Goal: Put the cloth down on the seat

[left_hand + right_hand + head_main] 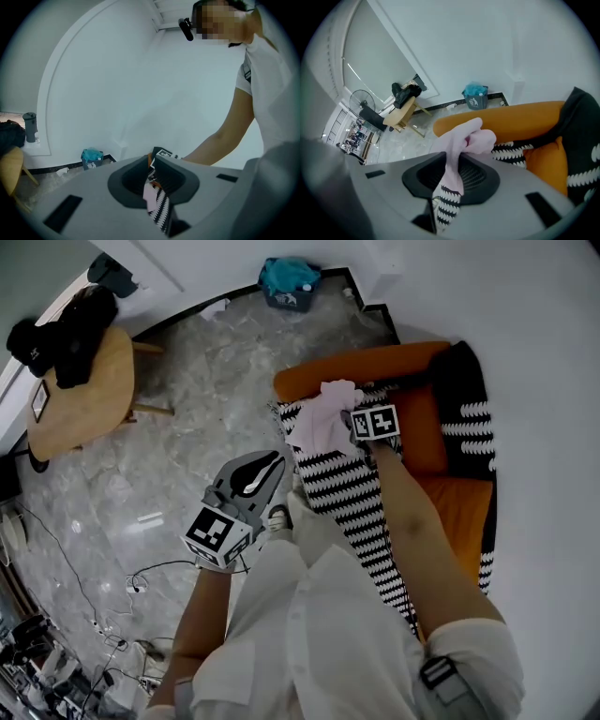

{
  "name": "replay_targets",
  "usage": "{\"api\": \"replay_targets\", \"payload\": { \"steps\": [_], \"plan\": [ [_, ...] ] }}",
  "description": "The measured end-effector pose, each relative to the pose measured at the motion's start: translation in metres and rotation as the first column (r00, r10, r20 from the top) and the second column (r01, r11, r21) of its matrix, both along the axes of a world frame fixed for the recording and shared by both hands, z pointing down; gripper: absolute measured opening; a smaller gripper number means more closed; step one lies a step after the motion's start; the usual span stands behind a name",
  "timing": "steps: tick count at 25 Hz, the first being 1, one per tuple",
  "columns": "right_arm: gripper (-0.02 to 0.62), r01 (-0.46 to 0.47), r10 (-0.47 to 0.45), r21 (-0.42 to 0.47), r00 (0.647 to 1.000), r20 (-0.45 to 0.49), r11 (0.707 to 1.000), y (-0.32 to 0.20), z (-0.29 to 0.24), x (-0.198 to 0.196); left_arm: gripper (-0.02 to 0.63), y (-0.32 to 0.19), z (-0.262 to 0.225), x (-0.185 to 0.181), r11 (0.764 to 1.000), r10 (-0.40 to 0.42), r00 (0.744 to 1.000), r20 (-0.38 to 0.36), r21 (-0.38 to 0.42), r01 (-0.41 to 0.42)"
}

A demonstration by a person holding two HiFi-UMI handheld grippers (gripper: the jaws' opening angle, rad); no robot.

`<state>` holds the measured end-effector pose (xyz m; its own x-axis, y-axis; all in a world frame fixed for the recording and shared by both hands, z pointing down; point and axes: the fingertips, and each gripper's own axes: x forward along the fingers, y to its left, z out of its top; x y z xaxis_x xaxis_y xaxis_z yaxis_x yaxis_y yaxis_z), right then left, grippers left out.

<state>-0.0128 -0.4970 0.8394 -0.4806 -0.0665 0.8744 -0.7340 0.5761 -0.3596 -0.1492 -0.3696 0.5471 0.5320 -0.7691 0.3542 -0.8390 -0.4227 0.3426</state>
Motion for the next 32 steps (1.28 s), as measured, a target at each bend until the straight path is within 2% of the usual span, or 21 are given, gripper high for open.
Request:
{"api": "replay_targets", "payload": {
  "steps": [6, 11, 16, 20, 25, 28, 32],
  "plan": [
    [0.081, -0.076, 0.075, 0.035, 0.997, 0.017, 0.997, -0.034, -0.02, 0.005, 0.054, -0.004, -0.005, -0.006, 1.0, -0.012, 1.0, 0.003, 0.01, 0.012],
    [0.085, -0.082, 0.077, 0.081, 0.995, 0.07, 0.993, -0.045, -0.042, 0.003, 0.054, -0.01, -0.008, 0.0, 1.0, -0.005, 1.0, -0.005, 0.023, 0.005],
    [0.095, -0.057, 0.041, 0.153, 0.993, 0.107, 0.987, -0.041, -0.072, 0.003, 0.054, -0.012, -0.015, 0.006, 0.999, 0.007, 1.0, -0.008, 0.044, -0.007],
    [0.097, -0.096, 0.054, 0.233, 0.982, 0.183, 0.968, -0.038, -0.114, 0.005, 0.054, -0.013, -0.023, 0.007, 0.998, 0.01, 1.0, -0.011, 0.064, -0.009],
    [0.097, -0.149, 0.049, 0.294, 0.946, 0.321, 0.944, -0.017, -0.172, 0.006, 0.054, -0.009, -0.035, 0.004, 0.996, 0.002, 1.0, -0.012, 0.089, -0.001],
    [0.095, -0.174, 0.038, 0.347, 0.93, 0.365, 0.922, -0.002, -0.206, 0.009, 0.055, -0.005, -0.044, 0.002, 0.994, -0.004, 1.0, -0.013, 0.106, 0.006],
    [0.092, -0.25, 0.074, 0.387, 0.906, 0.416, 0.887, 0.02, -0.242, 0.021, 0.054, 0.002, -0.056, 0.003, 0.991, -0.002, 1.0, -0.013, 0.132, 0.004]
  ]
}}
